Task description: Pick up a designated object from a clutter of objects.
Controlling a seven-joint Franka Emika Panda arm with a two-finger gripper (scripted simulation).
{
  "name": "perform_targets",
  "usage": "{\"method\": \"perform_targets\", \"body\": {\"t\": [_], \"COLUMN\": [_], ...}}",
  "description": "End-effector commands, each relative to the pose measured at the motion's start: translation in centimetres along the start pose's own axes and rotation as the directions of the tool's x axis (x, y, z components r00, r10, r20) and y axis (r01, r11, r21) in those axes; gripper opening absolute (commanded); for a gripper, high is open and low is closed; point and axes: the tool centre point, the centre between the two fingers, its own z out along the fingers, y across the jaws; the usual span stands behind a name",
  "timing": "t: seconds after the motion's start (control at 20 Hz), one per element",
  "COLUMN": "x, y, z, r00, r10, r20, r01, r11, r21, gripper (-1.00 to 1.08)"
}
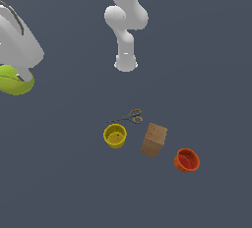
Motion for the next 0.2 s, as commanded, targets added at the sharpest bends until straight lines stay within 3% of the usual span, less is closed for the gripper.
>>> {"method": "perform_targets", "body": {"t": [0.0,0.15], "x": [0.10,0.13], "y": [0.09,0.09], "z": [-0.25,-0.27], "r00": [1.000,1.000], "r10": [0.000,0.000], "r20": [-0.001,-0.001], "r01": [0.000,0.000], "r11": [1.000,1.000], "r21": [0.000,0.000], "gripper": [-1.00,-1.00]}}
